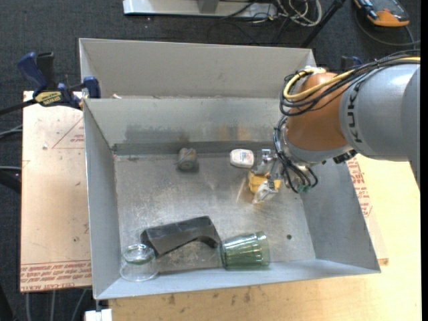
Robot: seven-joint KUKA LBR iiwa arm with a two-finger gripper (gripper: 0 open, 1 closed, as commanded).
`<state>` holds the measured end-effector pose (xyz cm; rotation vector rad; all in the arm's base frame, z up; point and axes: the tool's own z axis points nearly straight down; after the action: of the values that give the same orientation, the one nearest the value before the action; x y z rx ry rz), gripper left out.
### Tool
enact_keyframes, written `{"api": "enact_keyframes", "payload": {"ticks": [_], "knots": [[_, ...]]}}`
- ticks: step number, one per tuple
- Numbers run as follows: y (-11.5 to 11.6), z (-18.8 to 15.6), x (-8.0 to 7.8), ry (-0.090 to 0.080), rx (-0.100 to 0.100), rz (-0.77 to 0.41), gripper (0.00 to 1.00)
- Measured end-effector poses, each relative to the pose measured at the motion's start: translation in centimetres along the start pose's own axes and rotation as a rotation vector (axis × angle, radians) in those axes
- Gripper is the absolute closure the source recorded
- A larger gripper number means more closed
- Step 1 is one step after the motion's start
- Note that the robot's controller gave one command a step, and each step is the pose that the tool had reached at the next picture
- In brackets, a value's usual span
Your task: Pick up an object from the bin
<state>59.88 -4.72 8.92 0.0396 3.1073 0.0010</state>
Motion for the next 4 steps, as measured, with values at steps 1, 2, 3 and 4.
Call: {"api": "enact_keyframes", "payload": {"ticks": [1, 2, 3, 4], "knots": [[0.0, -1.3, 0.5, 0.026, 0.0, -0.001, 1.0], [0.0, -2.6, 0.4, 0.028, 0.0, -0.001, 1.0], [0.0, -3.7, 0.4, 0.03, 0.0, -0.001, 1.0], [0.0, -4.7, 0.3, 0.03, 0.0, -0.001, 1.0]]}}
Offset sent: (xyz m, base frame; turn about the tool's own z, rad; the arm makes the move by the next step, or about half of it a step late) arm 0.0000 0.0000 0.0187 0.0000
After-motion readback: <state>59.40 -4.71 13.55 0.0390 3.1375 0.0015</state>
